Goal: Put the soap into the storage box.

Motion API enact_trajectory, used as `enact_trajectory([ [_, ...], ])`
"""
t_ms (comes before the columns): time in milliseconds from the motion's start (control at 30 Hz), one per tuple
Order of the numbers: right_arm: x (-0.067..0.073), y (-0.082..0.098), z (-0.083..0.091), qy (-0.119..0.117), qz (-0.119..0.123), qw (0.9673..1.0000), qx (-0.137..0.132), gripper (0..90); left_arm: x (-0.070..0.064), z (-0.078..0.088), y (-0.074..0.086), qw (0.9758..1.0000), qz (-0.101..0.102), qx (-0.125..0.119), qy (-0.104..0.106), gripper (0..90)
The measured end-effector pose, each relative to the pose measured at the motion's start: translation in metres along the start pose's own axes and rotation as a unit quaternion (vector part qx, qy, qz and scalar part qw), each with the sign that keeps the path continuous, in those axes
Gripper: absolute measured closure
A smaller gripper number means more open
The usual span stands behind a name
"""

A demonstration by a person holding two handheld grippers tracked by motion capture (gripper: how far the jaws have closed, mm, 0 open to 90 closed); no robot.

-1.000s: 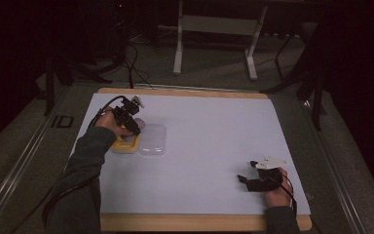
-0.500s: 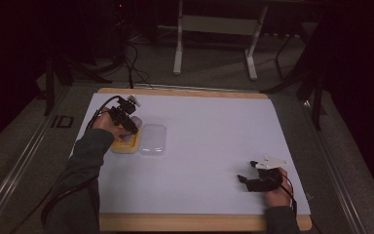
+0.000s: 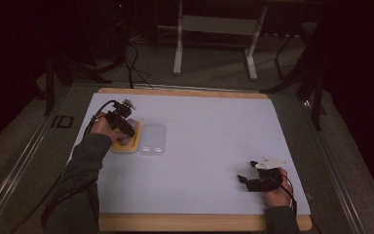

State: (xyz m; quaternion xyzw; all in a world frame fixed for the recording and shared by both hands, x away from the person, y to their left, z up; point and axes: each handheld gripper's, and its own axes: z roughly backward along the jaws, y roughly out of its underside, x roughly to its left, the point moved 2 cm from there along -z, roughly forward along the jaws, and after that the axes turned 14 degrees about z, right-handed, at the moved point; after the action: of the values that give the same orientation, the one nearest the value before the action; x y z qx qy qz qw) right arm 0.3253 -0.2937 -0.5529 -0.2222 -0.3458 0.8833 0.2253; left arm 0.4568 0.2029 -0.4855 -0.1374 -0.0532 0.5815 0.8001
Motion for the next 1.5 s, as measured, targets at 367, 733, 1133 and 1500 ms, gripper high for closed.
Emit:
enact_trajectory([
  [367, 0.000, 0.000, 0.000, 0.001, 0.000, 1.0000, 0.000, 21.2, 0.004, -0.006, 0.003, 0.9999, 0.009, 0.005, 0.002, 49.7],
  [733, 0.000, 0.000, 0.000, 0.001, 0.001, 1.0000, 0.001, 21.2, 0.010, -0.015, 0.006, 0.9994, 0.030, 0.001, 0.017, 39.7],
  [1133, 0.000, 0.000, 0.000, 0.002, 0.002, 1.0000, 0.001, 21.1, 0.004, 0.006, 0.007, 0.9994, -0.002, -0.030, 0.019, 34.2],
  [1500, 0.000, 0.000, 0.000, 0.003, 0.003, 1.0000, 0.002, 21.2, -0.015, 0.030, 0.009, 0.9960, -0.072, -0.053, 0.011, 36.0],
])
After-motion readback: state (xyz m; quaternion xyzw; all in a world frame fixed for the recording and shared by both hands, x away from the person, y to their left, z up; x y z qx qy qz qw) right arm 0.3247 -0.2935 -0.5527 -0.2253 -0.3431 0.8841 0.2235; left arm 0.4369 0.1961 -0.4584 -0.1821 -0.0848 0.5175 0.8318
